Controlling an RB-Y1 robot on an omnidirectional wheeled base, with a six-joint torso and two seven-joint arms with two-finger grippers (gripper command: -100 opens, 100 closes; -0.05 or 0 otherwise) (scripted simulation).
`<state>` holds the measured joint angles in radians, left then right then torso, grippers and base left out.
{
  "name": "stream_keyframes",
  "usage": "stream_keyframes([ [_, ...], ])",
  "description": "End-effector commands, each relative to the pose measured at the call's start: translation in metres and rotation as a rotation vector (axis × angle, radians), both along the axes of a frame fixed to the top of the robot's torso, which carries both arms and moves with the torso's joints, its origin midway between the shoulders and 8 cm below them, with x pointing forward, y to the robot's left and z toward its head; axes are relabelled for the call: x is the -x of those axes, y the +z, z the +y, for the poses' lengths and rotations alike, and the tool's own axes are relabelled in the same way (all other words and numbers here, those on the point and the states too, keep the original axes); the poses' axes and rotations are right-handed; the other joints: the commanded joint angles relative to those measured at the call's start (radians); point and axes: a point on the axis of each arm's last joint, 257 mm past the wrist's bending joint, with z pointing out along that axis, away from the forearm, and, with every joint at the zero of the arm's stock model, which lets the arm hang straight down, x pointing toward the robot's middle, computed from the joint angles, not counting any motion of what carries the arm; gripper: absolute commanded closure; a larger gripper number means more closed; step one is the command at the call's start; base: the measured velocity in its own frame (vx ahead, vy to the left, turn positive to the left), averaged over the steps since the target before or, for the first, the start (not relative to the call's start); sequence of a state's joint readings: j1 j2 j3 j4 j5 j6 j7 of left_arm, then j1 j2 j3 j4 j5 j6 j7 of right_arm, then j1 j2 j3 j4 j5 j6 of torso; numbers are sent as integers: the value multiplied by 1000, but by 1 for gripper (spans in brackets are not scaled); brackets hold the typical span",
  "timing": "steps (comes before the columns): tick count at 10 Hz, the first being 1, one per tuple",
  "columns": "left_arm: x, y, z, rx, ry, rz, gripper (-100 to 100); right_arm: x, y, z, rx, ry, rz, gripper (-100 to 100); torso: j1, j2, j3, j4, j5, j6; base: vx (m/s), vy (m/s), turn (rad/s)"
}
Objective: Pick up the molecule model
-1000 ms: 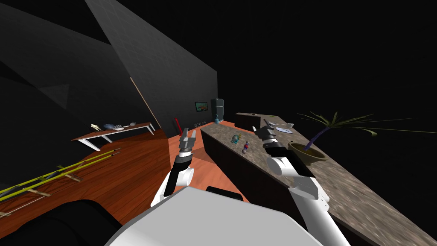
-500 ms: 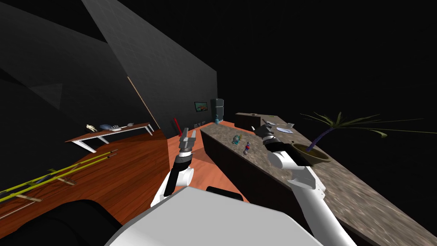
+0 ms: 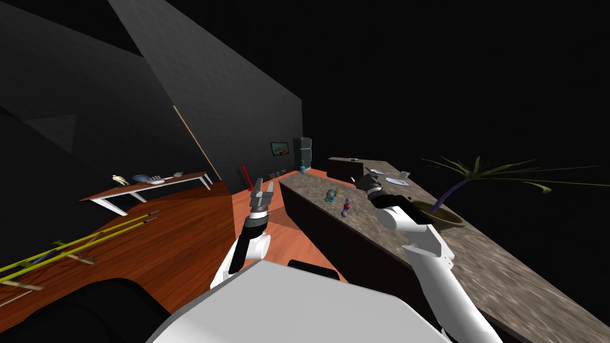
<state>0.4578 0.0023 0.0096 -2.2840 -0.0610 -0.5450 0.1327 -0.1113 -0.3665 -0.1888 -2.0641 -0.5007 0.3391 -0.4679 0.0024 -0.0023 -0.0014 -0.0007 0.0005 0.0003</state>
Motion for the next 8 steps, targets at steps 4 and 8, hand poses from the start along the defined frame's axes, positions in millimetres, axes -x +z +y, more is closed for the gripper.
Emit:
stream_keyframes([
  [4, 0, 0, 0, 0, 0, 0, 0, -19, -22, -24, -132, 13, 135, -100, 0, -1, 0, 0, 0, 0, 45, 43, -37],
  [8, 0, 0, 0, 0, 0, 0, 0, -25, -45, -33, -201, 14, 235, -100, -1, 0, 0, 0, 0, 0, 33, 27, -24],
])
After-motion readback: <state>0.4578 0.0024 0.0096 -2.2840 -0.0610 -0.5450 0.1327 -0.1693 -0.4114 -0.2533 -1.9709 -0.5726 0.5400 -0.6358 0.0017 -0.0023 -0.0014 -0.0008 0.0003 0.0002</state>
